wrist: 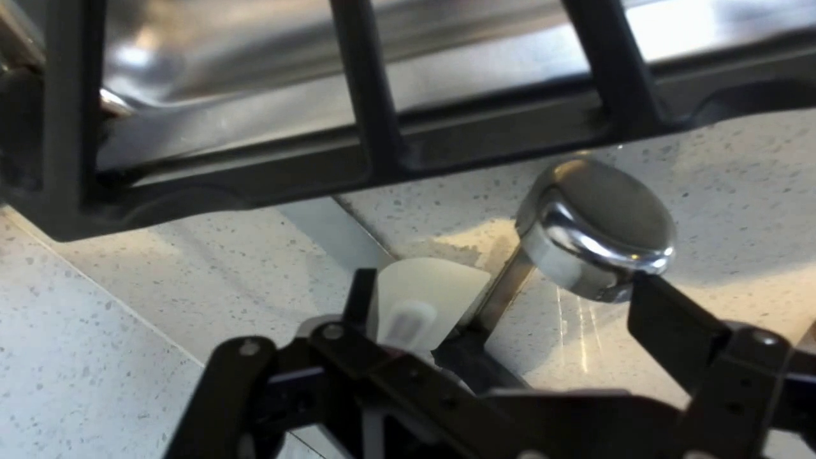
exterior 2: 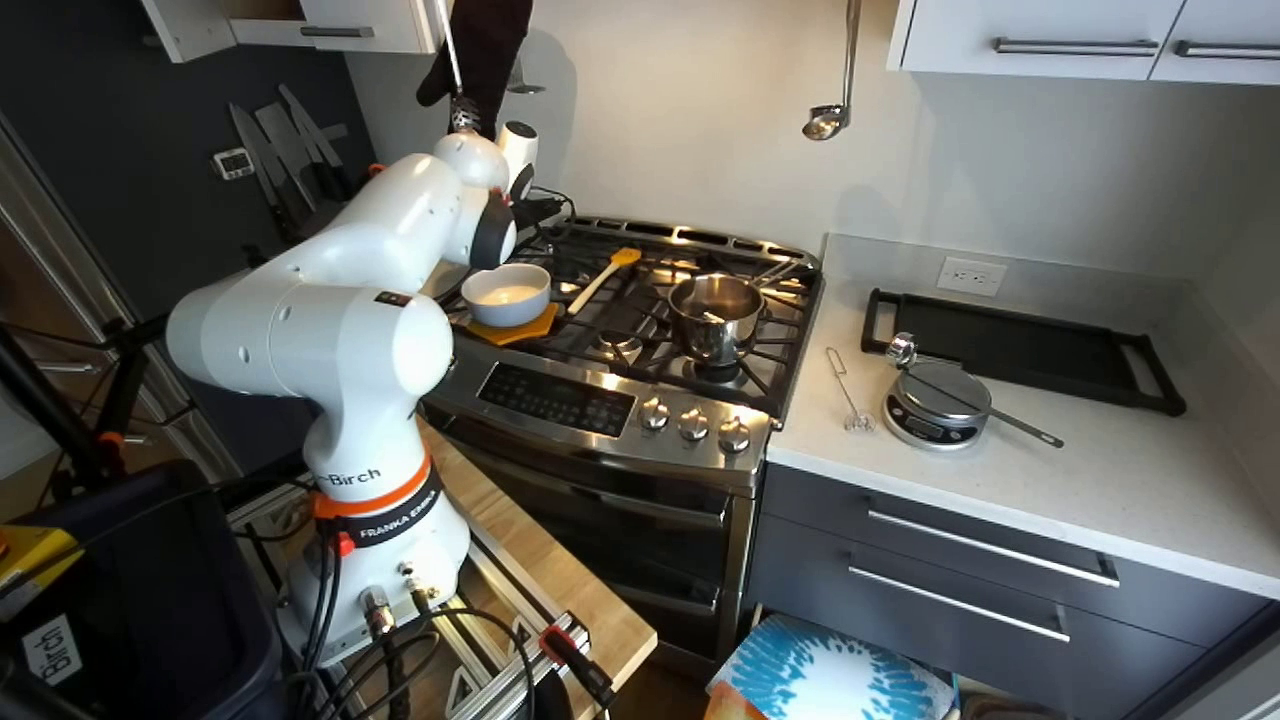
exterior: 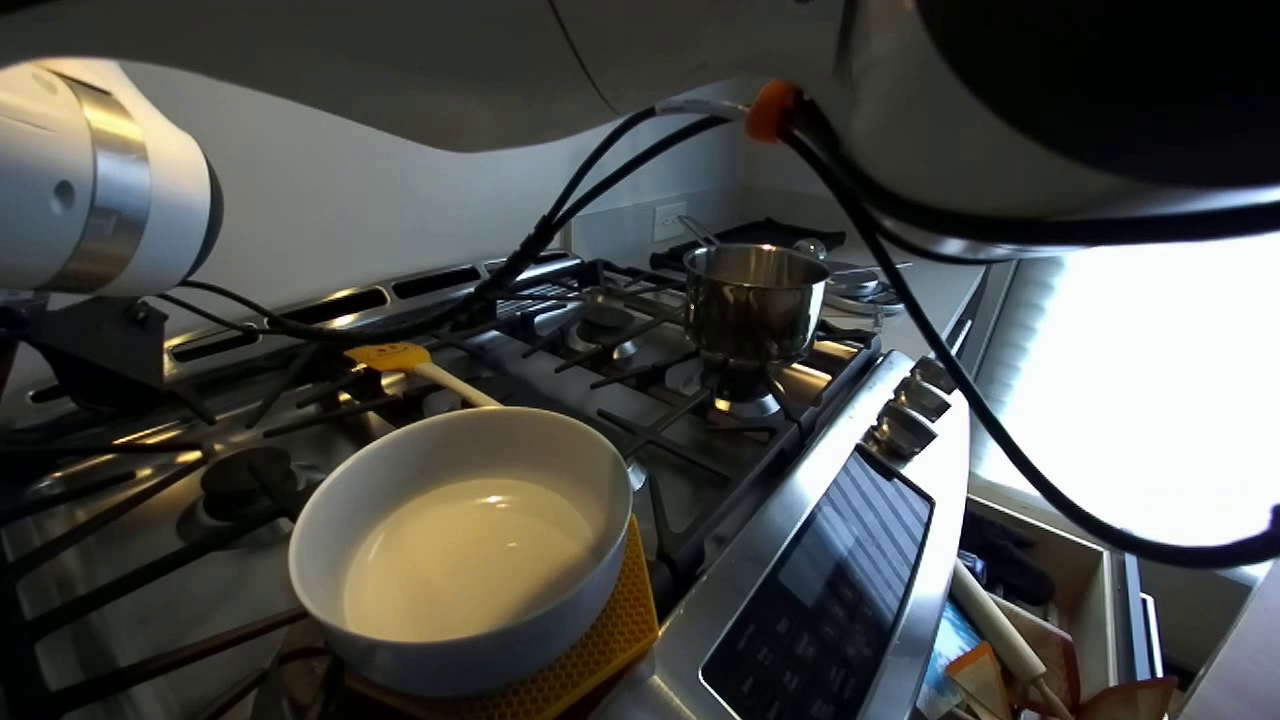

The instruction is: Put the silver measuring cup on the left in the silver pot

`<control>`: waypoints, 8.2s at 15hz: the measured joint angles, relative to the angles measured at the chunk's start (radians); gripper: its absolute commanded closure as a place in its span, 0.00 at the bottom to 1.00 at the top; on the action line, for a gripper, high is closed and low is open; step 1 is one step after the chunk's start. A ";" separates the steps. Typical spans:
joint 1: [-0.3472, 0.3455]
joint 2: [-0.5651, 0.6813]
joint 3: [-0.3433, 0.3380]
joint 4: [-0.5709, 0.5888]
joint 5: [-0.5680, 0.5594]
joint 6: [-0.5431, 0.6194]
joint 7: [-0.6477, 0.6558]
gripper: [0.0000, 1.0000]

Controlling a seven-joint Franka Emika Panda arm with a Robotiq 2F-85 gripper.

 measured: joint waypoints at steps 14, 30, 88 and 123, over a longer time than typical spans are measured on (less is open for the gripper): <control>0.019 -0.008 0.010 -0.042 0.013 0.227 0.048 0.00; -0.045 -0.014 0.046 -0.158 0.058 0.165 0.068 0.46; -0.098 -0.917 -0.102 -1.358 -0.253 0.619 0.914 0.62; -0.329 -1.223 -0.192 -1.983 -0.385 1.398 0.913 0.62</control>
